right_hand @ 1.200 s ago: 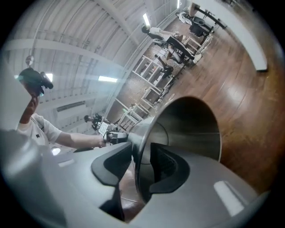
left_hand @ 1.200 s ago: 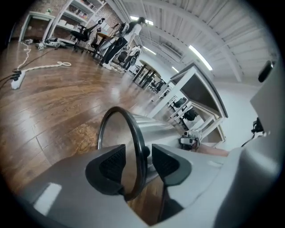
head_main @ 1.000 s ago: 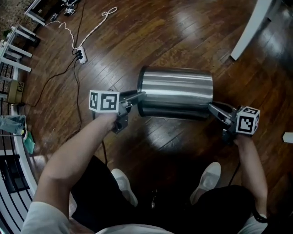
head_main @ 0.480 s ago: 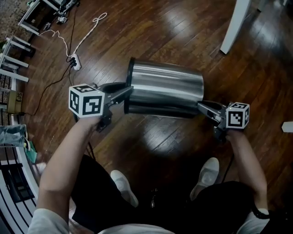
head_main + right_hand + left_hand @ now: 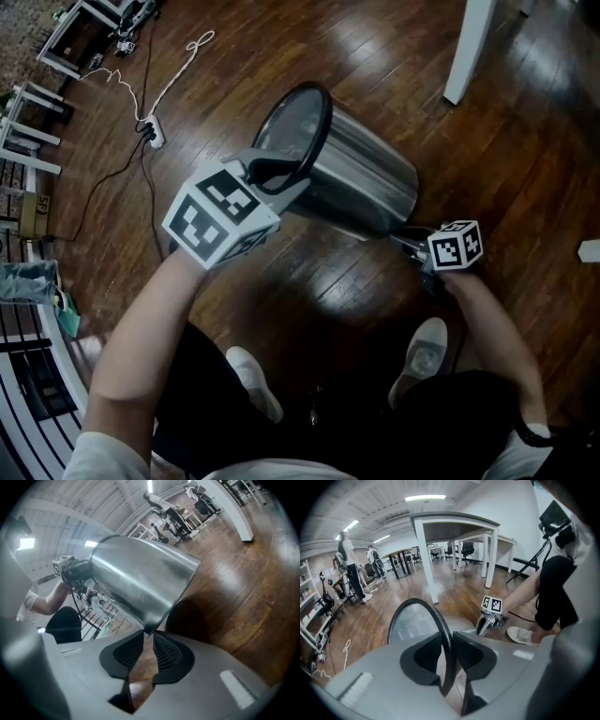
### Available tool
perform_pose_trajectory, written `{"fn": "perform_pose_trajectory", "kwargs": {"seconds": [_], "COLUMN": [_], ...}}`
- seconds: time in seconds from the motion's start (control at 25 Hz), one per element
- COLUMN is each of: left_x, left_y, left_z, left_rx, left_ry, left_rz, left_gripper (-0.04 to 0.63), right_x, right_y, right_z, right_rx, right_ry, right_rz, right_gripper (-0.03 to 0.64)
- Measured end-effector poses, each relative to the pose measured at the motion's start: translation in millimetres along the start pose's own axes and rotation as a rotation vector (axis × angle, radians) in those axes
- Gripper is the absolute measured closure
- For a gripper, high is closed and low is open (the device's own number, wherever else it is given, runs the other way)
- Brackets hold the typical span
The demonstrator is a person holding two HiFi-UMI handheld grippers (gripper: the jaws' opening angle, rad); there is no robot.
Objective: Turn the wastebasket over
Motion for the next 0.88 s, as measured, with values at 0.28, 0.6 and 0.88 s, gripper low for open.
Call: {"fn": "perform_pose_trajectory", "kwargs": {"seconds": [0.28, 0.6, 0.88], "left_x": [-43.5, -58.2, -40.2], "left_y": [27.7, 56.0, 69.6], "left_z": [27.7, 85.3, 130.2], "left_rx": [0.046, 0.081, 0.058], "left_ry": [0.139, 0.34, 0.508], "left_rz": [-0.013, -0.075, -0.14], "left_gripper": [0.529, 0.531, 0.528], "right_x": [13.9, -10.7, -8.1], "right_y": [-4.8, -20.5, -24.3], "right_z": [0.3, -22.8, -37.5], "right_rx": [0.249, 0.281, 0.288], "right_ry": [-0.235, -0.347, -0.392], "right_rz": [-0.262, -0.227, -0.215], "right_gripper": [0.554, 0.554, 0.554]}}
Point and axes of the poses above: the fingertips, and each gripper's own axes: y forward along the fingers, z to its right, x out of its underside, the point moved 6 cm from there along -y, backward along the fingers, and after that the axes turned 14 degrees about y, right-handed, at the moved point
